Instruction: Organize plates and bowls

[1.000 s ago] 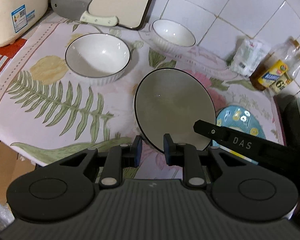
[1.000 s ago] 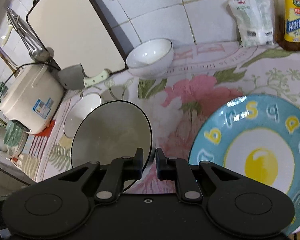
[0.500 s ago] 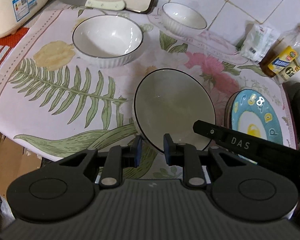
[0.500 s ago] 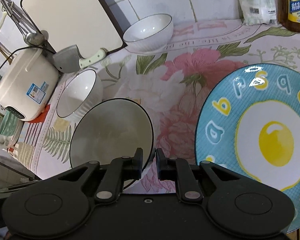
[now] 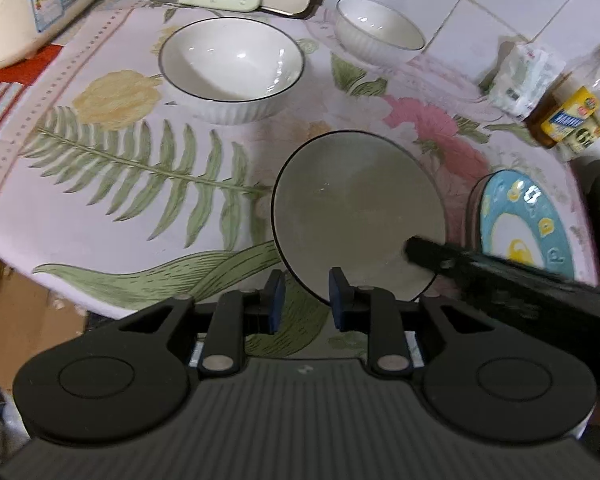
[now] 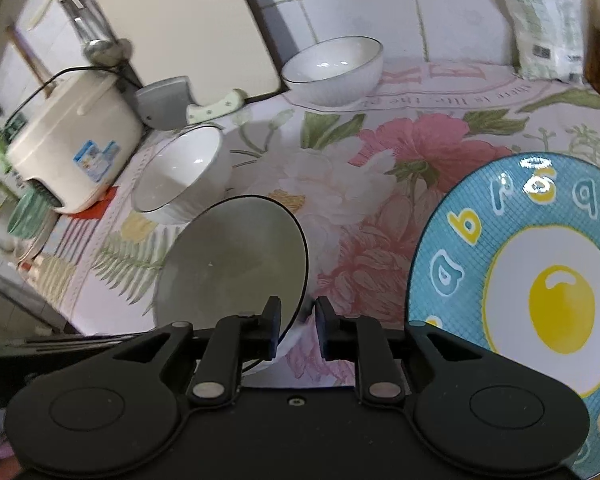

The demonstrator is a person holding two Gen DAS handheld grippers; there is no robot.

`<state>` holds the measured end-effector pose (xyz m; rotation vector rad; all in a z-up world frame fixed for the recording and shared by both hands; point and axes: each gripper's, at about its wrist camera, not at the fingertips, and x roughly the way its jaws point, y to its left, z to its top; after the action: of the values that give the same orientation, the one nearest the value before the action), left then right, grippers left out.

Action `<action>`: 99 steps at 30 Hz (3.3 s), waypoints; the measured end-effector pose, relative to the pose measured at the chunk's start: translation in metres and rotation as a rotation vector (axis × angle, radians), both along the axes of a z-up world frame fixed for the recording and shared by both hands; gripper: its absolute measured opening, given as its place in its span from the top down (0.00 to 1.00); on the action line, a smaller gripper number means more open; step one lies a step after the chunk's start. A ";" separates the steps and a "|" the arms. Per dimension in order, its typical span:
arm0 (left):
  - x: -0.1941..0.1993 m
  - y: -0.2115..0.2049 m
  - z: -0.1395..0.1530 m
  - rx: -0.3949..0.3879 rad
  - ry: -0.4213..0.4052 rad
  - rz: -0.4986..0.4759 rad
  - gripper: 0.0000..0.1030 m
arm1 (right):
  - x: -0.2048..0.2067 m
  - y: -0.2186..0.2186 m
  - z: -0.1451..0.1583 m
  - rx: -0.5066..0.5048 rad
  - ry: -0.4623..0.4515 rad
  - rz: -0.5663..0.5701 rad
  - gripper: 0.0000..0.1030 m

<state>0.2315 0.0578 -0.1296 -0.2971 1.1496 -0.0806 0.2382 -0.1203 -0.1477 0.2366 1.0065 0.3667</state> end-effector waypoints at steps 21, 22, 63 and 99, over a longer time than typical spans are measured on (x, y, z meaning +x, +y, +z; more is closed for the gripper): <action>-0.010 0.013 0.040 0.110 -0.070 -0.058 0.60 | -0.032 -0.018 0.070 0.001 -0.350 0.196 0.61; -0.008 0.016 0.042 0.113 -0.078 -0.059 0.60 | -0.031 -0.017 0.073 -0.010 -0.363 0.212 0.60; 0.125 0.112 -0.014 0.055 -0.208 0.021 0.52 | 0.104 0.124 0.001 -0.230 -0.246 0.715 0.10; 0.062 0.085 0.056 0.037 -0.208 -0.063 0.85 | 0.031 0.099 0.059 -0.170 -0.415 0.605 0.06</action>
<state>0.2940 0.1428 -0.0735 -0.2147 0.9527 -0.1422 0.2691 -0.0217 -0.0886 -0.3011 0.6742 0.8372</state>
